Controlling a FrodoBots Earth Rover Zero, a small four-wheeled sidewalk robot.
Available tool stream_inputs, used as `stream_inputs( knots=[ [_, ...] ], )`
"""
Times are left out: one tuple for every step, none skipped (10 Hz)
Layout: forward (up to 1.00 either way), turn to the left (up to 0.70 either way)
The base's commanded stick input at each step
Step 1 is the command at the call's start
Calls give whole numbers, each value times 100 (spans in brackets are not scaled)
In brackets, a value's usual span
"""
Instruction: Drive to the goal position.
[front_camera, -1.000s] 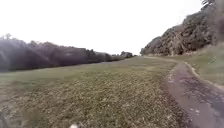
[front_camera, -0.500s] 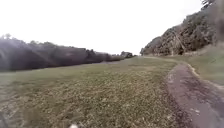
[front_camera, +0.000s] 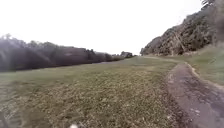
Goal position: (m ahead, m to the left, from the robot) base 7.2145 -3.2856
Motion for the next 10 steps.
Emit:
stream_inputs(
  knots=[
    [-70,0],
    [-70,0],
    [-35,0],
    [3,0],
    [1,0],
    [16,0],
    [27,0],
    [16,0],
    [6,0],
    [9,0]
  ],
)
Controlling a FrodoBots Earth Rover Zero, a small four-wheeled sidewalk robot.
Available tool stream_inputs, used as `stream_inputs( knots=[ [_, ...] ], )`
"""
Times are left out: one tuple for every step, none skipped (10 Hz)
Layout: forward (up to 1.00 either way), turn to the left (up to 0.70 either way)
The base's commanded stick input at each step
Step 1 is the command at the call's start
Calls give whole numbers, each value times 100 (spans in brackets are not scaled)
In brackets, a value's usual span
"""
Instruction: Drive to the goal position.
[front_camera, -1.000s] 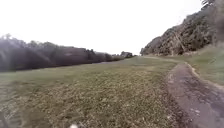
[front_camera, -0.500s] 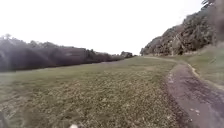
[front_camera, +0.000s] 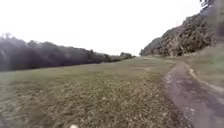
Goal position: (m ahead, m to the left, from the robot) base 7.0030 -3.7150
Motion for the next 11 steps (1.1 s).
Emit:
stream_inputs(
  knots=[
    [25,0],
    [70,0],
    [70,0],
    [70,-14],
    [70,-28],
    [70,-33],
    [70,-35],
    [70,-35],
    [70,-35],
    [70,-35],
    [70,-35]
  ],
)
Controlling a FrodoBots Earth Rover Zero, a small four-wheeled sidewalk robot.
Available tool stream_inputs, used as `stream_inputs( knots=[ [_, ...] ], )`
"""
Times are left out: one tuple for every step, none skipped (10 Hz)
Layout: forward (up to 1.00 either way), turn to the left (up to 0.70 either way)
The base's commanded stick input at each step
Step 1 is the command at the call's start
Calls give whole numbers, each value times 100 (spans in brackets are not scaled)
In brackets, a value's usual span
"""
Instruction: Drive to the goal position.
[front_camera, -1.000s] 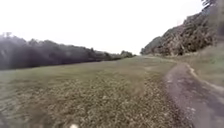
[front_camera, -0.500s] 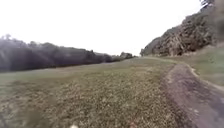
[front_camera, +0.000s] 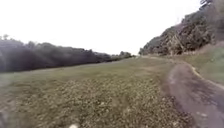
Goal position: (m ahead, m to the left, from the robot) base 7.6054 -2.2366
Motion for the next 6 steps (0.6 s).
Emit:
stream_inputs(
  knots=[
    [70,-35],
    [70,-35],
    [70,-35],
    [70,-35],
    [70,-35],
    [70,-35]
  ],
)
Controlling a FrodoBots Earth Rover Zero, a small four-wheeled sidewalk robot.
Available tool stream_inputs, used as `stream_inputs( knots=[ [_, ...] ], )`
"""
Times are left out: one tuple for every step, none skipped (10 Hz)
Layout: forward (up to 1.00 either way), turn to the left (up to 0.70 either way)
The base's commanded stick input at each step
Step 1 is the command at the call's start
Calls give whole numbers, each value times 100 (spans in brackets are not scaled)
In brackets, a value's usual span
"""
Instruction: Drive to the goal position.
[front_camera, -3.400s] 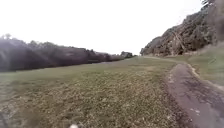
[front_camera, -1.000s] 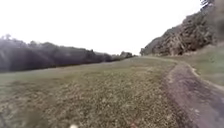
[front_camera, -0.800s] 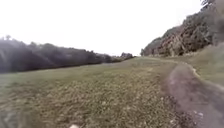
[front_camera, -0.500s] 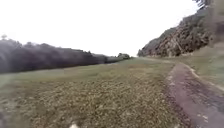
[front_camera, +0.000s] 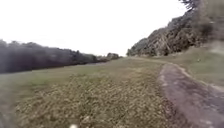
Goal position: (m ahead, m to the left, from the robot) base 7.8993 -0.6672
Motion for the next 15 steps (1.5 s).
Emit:
stream_inputs(
  knots=[
    [70,-35],
    [70,-35],
    [70,-35],
    [70,-35],
    [70,-35],
    [70,-35],
    [70,-35],
    [70,-35],
    [70,-35],
    [70,-35],
    [70,-35],
    [70,-35],
    [70,-34],
    [70,-31],
    [70,-31]
  ],
)
